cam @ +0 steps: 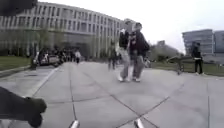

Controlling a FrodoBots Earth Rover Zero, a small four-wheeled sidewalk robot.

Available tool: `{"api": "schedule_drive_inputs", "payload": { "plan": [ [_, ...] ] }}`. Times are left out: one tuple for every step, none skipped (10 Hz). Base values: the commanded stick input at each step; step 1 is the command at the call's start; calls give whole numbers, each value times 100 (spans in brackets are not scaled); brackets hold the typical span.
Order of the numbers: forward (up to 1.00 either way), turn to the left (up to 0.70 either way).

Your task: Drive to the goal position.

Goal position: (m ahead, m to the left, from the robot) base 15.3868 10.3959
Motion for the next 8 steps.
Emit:
{"api": "schedule_drive_inputs", "payload": {
  "plan": [
    [0, -1],
    [0, 0],
    [0, 0],
    [0, 0],
    [0, 0],
    [0, 0],
    [0, 0],
    [0, 0]
  ]
}}
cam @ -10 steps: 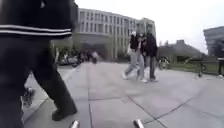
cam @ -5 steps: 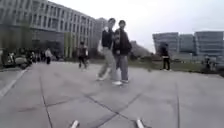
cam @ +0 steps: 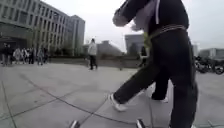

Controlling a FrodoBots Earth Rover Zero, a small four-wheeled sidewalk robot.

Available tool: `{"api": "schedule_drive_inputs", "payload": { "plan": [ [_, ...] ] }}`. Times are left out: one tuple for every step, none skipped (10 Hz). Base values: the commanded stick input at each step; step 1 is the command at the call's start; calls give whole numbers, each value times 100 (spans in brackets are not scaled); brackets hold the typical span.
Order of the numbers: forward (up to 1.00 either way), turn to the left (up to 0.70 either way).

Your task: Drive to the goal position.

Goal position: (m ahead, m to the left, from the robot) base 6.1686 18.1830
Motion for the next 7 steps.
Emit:
{"api": "schedule_drive_inputs", "payload": {
  "plan": [
    [0, 0],
    [6, -2],
    [12, -3],
    [18, -5],
    [34, -5],
    [52, -4],
    [71, -4]
  ]
}}
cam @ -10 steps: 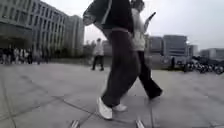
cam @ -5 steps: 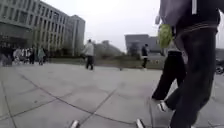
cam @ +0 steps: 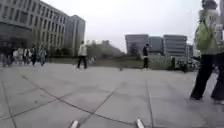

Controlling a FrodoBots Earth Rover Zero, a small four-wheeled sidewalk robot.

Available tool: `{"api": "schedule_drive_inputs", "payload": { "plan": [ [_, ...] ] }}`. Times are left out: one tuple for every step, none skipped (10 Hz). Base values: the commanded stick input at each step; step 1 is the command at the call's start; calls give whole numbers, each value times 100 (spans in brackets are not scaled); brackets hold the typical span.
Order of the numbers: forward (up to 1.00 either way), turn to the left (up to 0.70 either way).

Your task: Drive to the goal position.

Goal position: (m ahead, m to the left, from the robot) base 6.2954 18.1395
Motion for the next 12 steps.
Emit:
{"api": "schedule_drive_inputs", "payload": {
  "plan": [
    [82, -4],
    [84, -4],
    [85, -4],
    [85, -4],
    [85, -4],
    [85, -4],
    [85, 1],
    [85, 17],
    [85, 32],
    [85, 33],
    [85, 33],
    [85, 33]
  ]
}}
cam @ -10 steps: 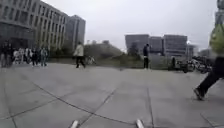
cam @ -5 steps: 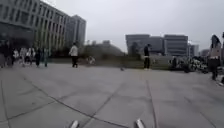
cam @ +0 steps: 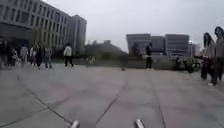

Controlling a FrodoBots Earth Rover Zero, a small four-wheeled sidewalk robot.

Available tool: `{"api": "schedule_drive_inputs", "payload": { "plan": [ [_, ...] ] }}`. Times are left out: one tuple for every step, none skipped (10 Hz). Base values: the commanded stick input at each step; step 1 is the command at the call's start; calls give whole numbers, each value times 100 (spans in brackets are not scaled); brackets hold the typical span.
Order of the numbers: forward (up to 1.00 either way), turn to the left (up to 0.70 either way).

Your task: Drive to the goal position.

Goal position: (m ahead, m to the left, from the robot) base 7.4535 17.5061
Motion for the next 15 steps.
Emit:
{"api": "schedule_drive_inputs", "payload": {
  "plan": [
    [85, 8],
    [85, 2],
    [85, 2],
    [85, 1],
    [85, 1],
    [85, 1],
    [85, 1],
    [85, 0],
    [85, 0],
    [85, 7],
    [85, 20],
    [85, 30],
    [85, 34],
    [85, 34],
    [85, 34]
  ]
}}
